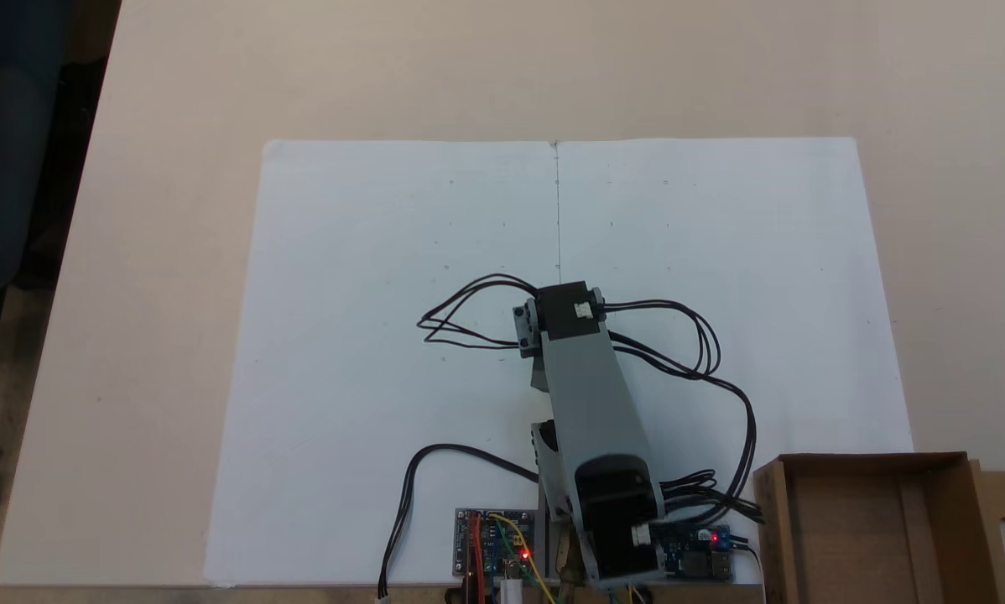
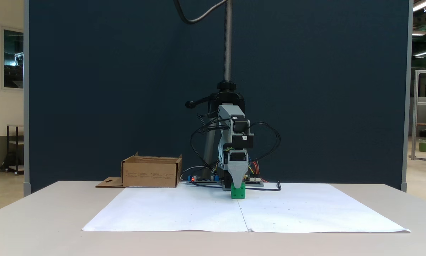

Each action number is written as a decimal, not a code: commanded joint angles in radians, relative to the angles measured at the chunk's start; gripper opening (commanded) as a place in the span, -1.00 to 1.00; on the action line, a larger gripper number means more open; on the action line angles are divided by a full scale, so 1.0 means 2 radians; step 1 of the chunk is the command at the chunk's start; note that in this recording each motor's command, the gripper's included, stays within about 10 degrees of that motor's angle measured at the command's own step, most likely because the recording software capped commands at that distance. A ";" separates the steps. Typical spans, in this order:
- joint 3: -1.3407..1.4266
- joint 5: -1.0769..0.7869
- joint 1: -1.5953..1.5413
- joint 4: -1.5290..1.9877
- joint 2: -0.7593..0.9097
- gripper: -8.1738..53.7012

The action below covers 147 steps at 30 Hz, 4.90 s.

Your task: Grasp a green dice and put it in the bin.

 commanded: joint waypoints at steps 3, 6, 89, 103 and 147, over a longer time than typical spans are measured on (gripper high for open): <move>0.002 0.027 -0.012 -0.019 -0.012 0.68; 0.004 0.027 -0.013 -0.024 -0.023 0.65; -0.449 -0.181 0.704 -0.039 -0.108 -0.35; -0.495 -0.225 0.890 -0.023 -0.203 -0.35; -0.530 -0.051 0.716 -0.176 -0.144 0.61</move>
